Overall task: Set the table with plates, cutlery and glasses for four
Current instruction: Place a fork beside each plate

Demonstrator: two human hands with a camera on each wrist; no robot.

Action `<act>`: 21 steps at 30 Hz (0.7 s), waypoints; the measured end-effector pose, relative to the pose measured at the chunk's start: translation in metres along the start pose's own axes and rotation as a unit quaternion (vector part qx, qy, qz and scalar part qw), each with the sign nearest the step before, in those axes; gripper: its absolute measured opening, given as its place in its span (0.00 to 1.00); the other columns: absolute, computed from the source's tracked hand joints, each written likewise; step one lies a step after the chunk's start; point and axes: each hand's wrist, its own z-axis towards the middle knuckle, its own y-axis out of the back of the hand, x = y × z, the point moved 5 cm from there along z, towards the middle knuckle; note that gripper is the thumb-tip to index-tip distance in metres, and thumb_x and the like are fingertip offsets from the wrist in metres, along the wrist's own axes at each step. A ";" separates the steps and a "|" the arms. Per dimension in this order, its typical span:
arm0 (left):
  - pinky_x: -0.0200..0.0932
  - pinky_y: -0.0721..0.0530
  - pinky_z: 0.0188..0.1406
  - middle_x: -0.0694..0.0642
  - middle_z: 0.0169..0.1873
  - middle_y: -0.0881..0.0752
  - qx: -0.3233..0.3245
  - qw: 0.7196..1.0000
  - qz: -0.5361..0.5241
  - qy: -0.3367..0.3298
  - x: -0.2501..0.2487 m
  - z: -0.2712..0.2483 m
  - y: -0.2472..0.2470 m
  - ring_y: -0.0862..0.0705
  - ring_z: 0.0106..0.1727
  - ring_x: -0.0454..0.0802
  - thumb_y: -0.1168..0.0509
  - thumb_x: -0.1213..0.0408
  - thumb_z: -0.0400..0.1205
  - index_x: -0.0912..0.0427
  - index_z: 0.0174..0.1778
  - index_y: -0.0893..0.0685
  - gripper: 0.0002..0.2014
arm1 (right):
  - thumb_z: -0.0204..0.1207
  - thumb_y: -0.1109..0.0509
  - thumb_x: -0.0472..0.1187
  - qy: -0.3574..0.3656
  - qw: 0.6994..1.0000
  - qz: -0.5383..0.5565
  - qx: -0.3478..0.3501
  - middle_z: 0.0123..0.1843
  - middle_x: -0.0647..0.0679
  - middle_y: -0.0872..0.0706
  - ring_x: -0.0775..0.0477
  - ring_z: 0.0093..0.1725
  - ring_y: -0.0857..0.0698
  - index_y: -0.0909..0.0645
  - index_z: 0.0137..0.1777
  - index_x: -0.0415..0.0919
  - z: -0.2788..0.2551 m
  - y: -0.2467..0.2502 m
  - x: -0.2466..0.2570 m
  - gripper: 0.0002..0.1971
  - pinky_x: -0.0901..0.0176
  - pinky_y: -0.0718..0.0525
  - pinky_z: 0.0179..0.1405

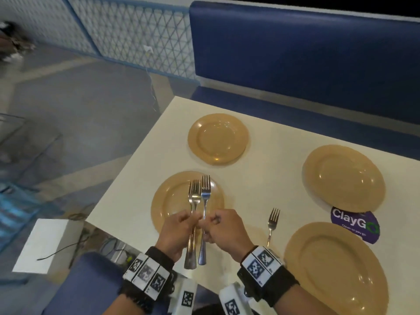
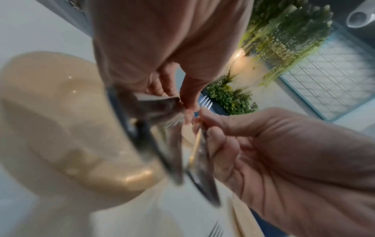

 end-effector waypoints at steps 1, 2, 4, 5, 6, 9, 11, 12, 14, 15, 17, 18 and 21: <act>0.43 0.16 0.27 0.62 0.34 0.12 0.000 1.000 -0.017 0.013 0.002 0.004 0.011 0.14 0.31 0.52 0.33 0.62 0.86 0.72 0.48 0.12 0.13 | 0.74 0.23 0.36 -0.004 1.000 0.009 0.004 0.38 0.38 0.11 0.48 0.34 0.08 0.17 0.40 0.29 0.005 -0.012 0.005 0.09 0.51 0.07 0.36; 0.43 0.17 0.25 0.65 0.36 0.12 0.005 0.999 -0.040 0.031 0.003 0.008 0.022 0.15 0.31 0.54 0.34 0.63 0.86 0.73 0.50 0.12 0.14 | 0.74 0.23 0.34 -0.010 1.000 0.021 0.007 0.36 0.39 0.12 0.49 0.32 0.09 0.18 0.39 0.28 0.011 -0.024 0.009 0.09 0.51 0.08 0.33; 0.42 0.21 0.24 0.66 0.38 0.15 0.020 0.994 -0.086 0.063 0.009 0.022 0.044 0.20 0.30 0.52 0.32 0.61 0.85 0.73 0.53 0.12 0.15 | 0.76 0.24 0.32 -0.030 0.998 0.047 0.014 0.34 0.42 0.13 0.53 0.30 0.10 0.17 0.41 0.26 0.019 -0.046 0.020 0.08 0.54 0.09 0.33; 0.40 0.25 0.22 0.64 0.36 0.17 0.029 0.991 -0.107 0.079 0.012 0.030 0.056 0.24 0.27 0.48 0.30 0.59 0.84 0.73 0.53 0.12 0.16 | 0.76 0.24 0.33 -0.041 0.998 0.052 0.014 0.35 0.42 0.12 0.52 0.30 0.09 0.17 0.43 0.25 0.023 -0.056 0.024 0.09 0.52 0.08 0.36; 0.38 0.28 0.19 0.60 0.33 0.20 0.041 0.986 -0.131 0.094 0.013 0.038 0.066 0.28 0.24 0.46 0.29 0.59 0.82 0.71 0.52 0.13 0.15 | 0.76 0.24 0.34 -0.045 0.997 0.054 0.012 0.36 0.40 0.10 0.49 0.31 0.09 0.15 0.44 0.26 0.028 -0.065 0.028 0.09 0.49 0.07 0.39; 0.34 0.34 0.12 0.54 0.30 0.28 0.088 0.968 -0.198 0.129 0.008 0.059 0.093 0.37 0.19 0.41 0.27 0.63 0.76 0.66 0.45 0.15 0.10 | 0.76 0.23 0.37 -0.053 0.997 0.053 0.003 0.35 0.40 0.09 0.47 0.30 0.10 0.14 0.42 0.29 0.041 -0.090 0.041 0.09 0.50 0.07 0.40; 0.33 0.35 0.11 0.54 0.29 0.30 0.111 0.963 -0.210 0.130 -0.004 0.070 0.111 0.39 0.19 0.41 0.27 0.65 0.77 0.64 0.40 0.15 0.06 | 0.77 0.23 0.37 -0.053 0.997 0.055 -0.006 0.33 0.39 0.11 0.51 0.27 0.13 0.15 0.43 0.25 0.050 -0.106 0.050 0.11 0.57 0.10 0.34; 0.32 0.35 0.11 0.54 0.29 0.31 0.105 0.968 -0.191 0.122 -0.011 0.075 0.121 0.39 0.18 0.40 0.28 0.66 0.78 0.64 0.38 0.14 0.06 | 0.77 0.23 0.36 -0.054 0.997 0.060 -0.009 0.33 0.38 0.12 0.52 0.25 0.14 0.17 0.44 0.24 0.054 -0.113 0.055 0.12 0.59 0.12 0.32; 0.34 0.36 0.14 0.55 0.26 0.29 0.061 0.993 -0.074 0.071 -0.026 0.085 0.143 0.37 0.19 0.42 0.28 0.66 0.81 0.64 0.35 0.13 0.09 | 0.77 0.24 0.35 -0.056 0.996 0.066 -0.015 0.32 0.38 0.14 0.55 0.23 0.17 0.17 0.42 0.24 0.064 -0.127 0.064 0.11 0.64 0.15 0.28; 0.37 0.33 0.16 0.59 0.25 0.26 0.029 0.999 0.013 0.032 -0.033 0.092 0.154 0.34 0.20 0.45 0.28 0.64 0.81 0.65 0.35 0.13 0.11 | 0.78 0.25 0.36 -0.047 0.997 0.056 -0.016 0.31 0.40 0.15 0.56 0.23 0.19 0.16 0.41 0.25 0.068 -0.134 0.068 0.11 0.66 0.17 0.26; 0.44 0.23 0.25 0.63 0.29 0.14 -0.054 0.977 0.204 -0.041 -0.046 0.106 0.172 0.22 0.25 0.51 0.28 0.57 0.80 0.65 0.33 0.12 0.15 | 0.79 0.26 0.39 -0.015 0.999 -0.028 -0.026 0.28 0.44 0.17 0.61 0.22 0.22 0.17 0.36 0.29 0.074 -0.144 0.070 0.14 0.68 0.20 0.28; 0.46 0.19 0.31 0.61 0.32 0.10 -0.074 0.955 0.280 -0.065 -0.048 0.114 0.178 0.19 0.30 0.52 0.30 0.54 0.78 0.65 0.34 0.11 0.17 | 0.80 0.28 0.41 0.001 0.996 -0.084 -0.032 0.26 0.48 0.18 0.61 0.23 0.23 0.18 0.31 0.36 0.075 -0.144 0.069 0.15 0.73 0.24 0.28; 0.45 0.22 0.35 0.59 0.26 0.16 -0.050 0.915 0.399 -0.045 -0.039 0.132 0.186 0.23 0.31 0.52 0.35 0.52 0.76 0.62 0.27 0.16 0.18 | 0.81 0.31 0.42 0.015 0.981 -0.190 -0.046 0.22 0.58 0.22 0.63 0.25 0.24 0.30 0.25 0.51 0.068 -0.133 0.060 0.21 0.75 0.26 0.30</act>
